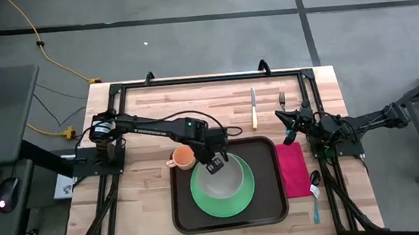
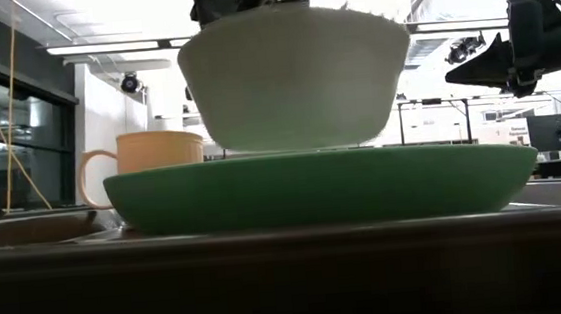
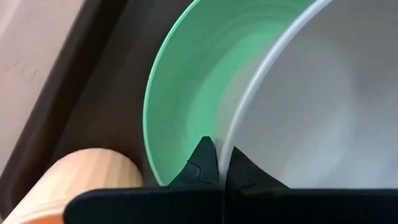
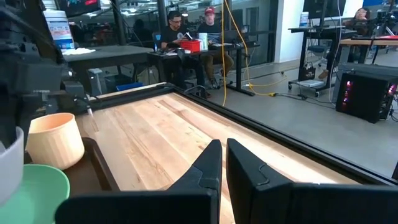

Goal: Set up tray
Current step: Put the white bowl on the green plate on the brown serving tray, then put the red napkin beside the green plate on the tray

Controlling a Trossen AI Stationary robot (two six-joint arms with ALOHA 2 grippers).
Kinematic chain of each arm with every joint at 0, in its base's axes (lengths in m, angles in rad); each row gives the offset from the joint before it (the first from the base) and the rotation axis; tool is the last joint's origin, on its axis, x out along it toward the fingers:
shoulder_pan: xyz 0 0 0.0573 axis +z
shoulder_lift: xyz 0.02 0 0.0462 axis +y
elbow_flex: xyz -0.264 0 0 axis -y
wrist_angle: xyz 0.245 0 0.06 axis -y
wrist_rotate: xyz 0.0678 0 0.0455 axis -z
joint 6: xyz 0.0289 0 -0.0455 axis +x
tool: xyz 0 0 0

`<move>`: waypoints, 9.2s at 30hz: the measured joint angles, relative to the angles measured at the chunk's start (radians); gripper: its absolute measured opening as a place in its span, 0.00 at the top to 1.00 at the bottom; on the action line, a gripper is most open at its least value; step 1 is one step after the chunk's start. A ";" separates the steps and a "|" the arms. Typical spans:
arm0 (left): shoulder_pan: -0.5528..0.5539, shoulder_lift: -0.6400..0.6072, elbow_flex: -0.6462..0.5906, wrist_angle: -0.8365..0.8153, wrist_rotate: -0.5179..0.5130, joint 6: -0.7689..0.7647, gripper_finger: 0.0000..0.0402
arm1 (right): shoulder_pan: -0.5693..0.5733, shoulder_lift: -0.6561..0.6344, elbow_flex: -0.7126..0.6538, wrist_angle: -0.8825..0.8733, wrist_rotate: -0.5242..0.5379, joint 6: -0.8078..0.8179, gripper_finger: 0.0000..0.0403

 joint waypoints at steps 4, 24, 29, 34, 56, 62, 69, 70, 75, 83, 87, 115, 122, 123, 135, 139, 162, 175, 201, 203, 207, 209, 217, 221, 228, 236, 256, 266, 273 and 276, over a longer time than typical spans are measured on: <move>0.000 0.011 0.003 0.026 0.017 0.002 0.96 | 0.000 0.000 0.000 0.000 0.000 0.000 1.00; 0.000 0.078 0.001 0.055 0.063 0.022 0.96 | 0.000 0.032 0.000 0.000 -0.258 0.000 1.00; 0.000 0.078 0.000 0.049 0.055 0.022 0.96 | 0.000 0.051 0.000 -0.003 -0.312 0.000 1.00; 0.000 0.078 0.000 0.043 0.051 0.015 0.96 | 0.000 0.073 0.000 -0.006 -0.343 0.001 1.00; 0.000 0.093 -0.001 0.053 0.039 0.000 0.96 | 0.000 0.085 0.000 -0.006 -0.341 0.001 1.00; 0.000 0.134 -0.001 0.104 0.053 -0.009 0.94 | 0.000 0.084 0.000 -0.006 -0.342 0.000 1.00; 0.000 0.134 0.000 0.114 0.038 -0.004 0.92 | 0.000 0.084 0.000 -0.006 -0.349 0.000 1.00; 0.000 0.134 0.000 0.128 0.038 -0.002 0.93 | 0.000 0.084 0.000 -0.006 -0.349 0.000 1.00; 0.000 0.134 0.000 0.152 0.034 0.001 0.93 | 0.000 0.085 0.000 -0.006 -0.349 0.000 1.00; 0.000 0.134 0.000 0.100 0.040 -0.001 0.88 | 0.000 0.085 0.000 -0.006 -0.349 0.000 1.00; 0.000 0.134 0.000 0.054 0.051 -0.001 0.93 | 0.000 0.085 0.000 -0.006 -0.349 0.000 1.00; 0.000 0.133 0.000 0.063 0.092 0.021 0.90 | 0.000 0.085 0.000 -0.006 -0.349 0.009 1.00; 0.000 0.133 0.000 0.062 0.097 0.026 0.89 | 0.000 0.085 0.000 -0.006 -0.349 0.011 1.00; 0.000 0.133 0.000 0.062 0.098 0.026 0.89 | 0.000 0.085 0.000 -0.006 -0.349 0.011 1.00; 0.000 0.132 0.000 0.063 0.111 0.023 0.86 | 0.000 0.085 0.000 -0.007 -0.349 0.011 1.00; 0.000 0.131 0.000 0.062 0.122 0.022 0.84 | 0.000 0.085 0.000 -0.006 -0.349 0.011 1.00; 0.000 -0.002 0.000 0.007 0.040 -0.001 0.85 | 0.000 0.093 0.000 -0.007 -0.349 0.011 1.00; -0.006 -0.024 0.338 -0.282 -0.107 0.078 0.85 | 0.000 0.117 0.000 -0.006 -0.341 0.028 1.00; -0.119 -0.028 0.632 -0.617 -0.462 0.275 0.84 | 0.000 0.117 0.000 -0.004 -0.315 0.027 1.00; -0.119 -0.031 0.632 -0.618 -0.483 0.289 0.84 | 0.000 0.117 0.000 -0.004 -0.315 0.027 1.00; -0.119 -0.047 0.631 -0.617 -0.508 0.312 0.84 | 0.000 0.117 0.000 -0.004 -0.315 0.026 1.00; -0.119 -0.063 0.626 -0.614 -0.514 0.314 0.84 | 0.000 0.117 0.000 -0.004 -0.315 0.026 1.00; -0.126 -0.156 0.484 -0.551 -0.538 0.311 0.84 | 0.000 0.126 0.000 -0.005 -0.314 0.026 1.00; -0.138 -0.236 0.358 -0.467 -0.542 0.306 0.84 | 0.000 0.134 0.000 -0.004 -0.313 0.026 1.00; -0.169 -0.420 0.042 -0.204 -0.558 0.247 0.84 | 0.000 0.150 0.000 -0.005 -0.314 0.066 1.00; -0.192 -0.559 -0.190 -0.040 -0.564 0.219 0.84 | 0.000 0.197 0.001 -0.007 -0.314 0.133 1.00; -0.286 -0.806 -0.571 0.138 -0.582 0.074 0.84 | 0.000 0.342 0.001 -0.014 -0.360 0.333 1.00; -0.383 -0.834 -0.690 0.203 -0.643 -0.022 0.84 | 0.000 0.397 0.002 -0.040 -0.564 0.481 1.00; -0.475 -0.834 -0.726 0.193 -0.727 -0.109 0.84 | 0.000 0.442 0.002 -0.069 -0.732 0.619 1.00; -0.522 -0.843 -0.746 0.194 -0.766 -0.152 0.84 | 0.000 0.458 0.002 -0.068 -0.750 0.639 1.00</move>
